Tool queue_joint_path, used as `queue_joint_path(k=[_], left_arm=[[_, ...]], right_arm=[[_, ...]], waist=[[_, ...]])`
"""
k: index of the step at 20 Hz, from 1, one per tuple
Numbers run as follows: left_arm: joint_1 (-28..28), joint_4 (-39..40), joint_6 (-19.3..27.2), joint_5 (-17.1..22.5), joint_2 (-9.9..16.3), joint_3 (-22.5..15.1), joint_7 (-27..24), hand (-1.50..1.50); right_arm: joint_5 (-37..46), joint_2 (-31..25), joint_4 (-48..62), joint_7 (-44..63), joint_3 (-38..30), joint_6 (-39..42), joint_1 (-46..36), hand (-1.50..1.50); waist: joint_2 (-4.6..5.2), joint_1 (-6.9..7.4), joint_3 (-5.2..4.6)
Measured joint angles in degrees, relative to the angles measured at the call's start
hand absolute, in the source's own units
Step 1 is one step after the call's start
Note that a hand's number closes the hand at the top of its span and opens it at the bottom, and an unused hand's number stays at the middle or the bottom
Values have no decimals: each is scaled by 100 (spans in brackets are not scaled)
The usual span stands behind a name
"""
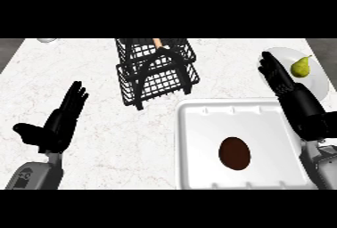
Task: Pick the cupcake from the tray and place it in the tiered basket
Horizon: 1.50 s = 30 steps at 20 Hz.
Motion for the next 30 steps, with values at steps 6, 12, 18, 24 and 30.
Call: queue_joint_path(k=[6, 12, 18, 24, 30], left_arm=[[-36, -191, 634, -518, -83, -59, -66, 0], [-56, -369, 1007, -829, -265, -302, 127, 0], [-94, -681, 1412, -1188, -471, -582, 528, 0], [-35, -901, 1574, -1371, -501, -699, 751, 0], [6, -987, 1623, -1449, -501, -732, 812, 0]], right_arm=[[-1239, 367, -356, -754, -1192, 31, 495, 150], [-2586, 1268, -99, -1017, -1810, 224, 1226, -150], [-3586, 1003, -349, -1528, -2219, 2362, 2577, -150], [-2765, -171, -1058, -1566, -2925, 3148, 3434, -150], [-1252, -1327, -2224, -1137, -3397, 3217, 3760, -150]], waist=[[-21, -218, 103], [-19, -299, 157], [-3, -240, 118], [-12, -255, 89], [-18, -249, 66]])
